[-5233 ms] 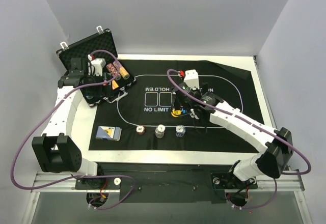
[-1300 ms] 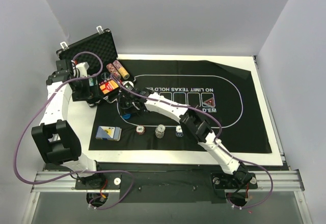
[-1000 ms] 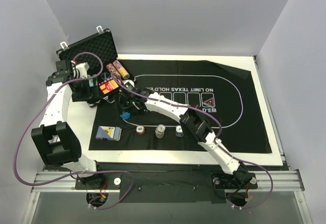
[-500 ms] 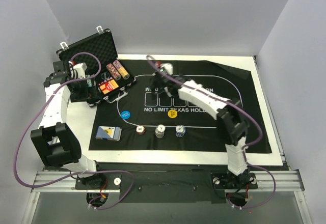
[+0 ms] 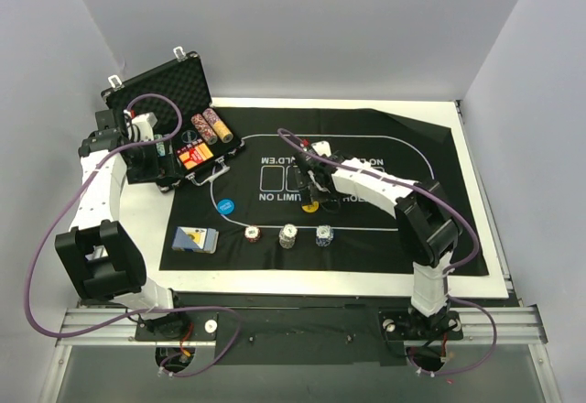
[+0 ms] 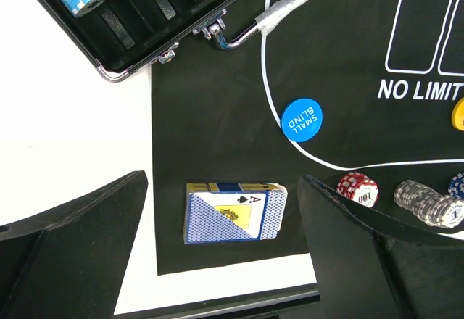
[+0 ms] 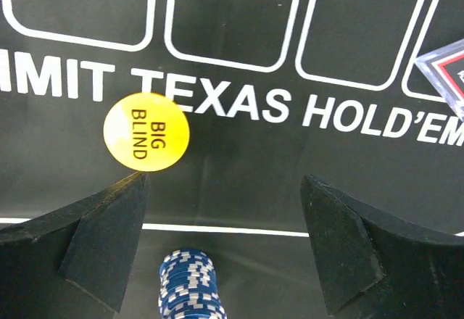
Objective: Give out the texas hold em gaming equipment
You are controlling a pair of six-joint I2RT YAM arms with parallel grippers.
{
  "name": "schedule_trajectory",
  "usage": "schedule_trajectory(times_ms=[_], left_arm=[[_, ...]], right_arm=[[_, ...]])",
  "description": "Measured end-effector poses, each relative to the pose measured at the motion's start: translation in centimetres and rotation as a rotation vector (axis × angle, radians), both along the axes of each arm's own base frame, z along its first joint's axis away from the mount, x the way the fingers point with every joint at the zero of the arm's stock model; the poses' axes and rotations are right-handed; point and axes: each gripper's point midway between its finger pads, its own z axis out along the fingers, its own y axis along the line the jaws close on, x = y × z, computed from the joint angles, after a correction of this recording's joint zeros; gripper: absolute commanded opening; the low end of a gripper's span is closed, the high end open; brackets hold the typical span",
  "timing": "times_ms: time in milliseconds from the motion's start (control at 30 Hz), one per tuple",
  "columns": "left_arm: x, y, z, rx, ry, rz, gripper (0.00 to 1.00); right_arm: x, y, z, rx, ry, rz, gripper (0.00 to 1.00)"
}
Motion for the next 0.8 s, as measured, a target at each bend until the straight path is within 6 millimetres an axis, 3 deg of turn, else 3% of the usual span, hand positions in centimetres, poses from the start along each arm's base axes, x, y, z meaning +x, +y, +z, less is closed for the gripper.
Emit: schedule_trajectory(times_ms=[233,400,500,700,800], left_arm=[[0.0,-0.1,0.0,-0.003,-0.001,-0.002,0.97],[0.0,-0.1,0.0,-0.003,-0.001,-0.001,0.97],[0.0,-0.1,0.0,-0.003,-0.001,-0.001,0.97],[0.0,0.0,0.0,-0.002,-0.001,-0.001,0.97],[0.0,0.0,0.0,-0.002,0.0,-0.001,0.97]], right_arm=[[-0.6,1.7,-0.4,0.03,0.023,0.059,0.81],[-0.7,3.2,-2.1,0.024,0.054,0.086,0.79],[-0.8,3.7,-3.7,0.015,0.081,0.092,0.65],[0.0,4.6,-3.8,0.042,0.071,0.095,0.47],[0.1,4.7,-3.9,0.05,0.07,0.087,0.45]])
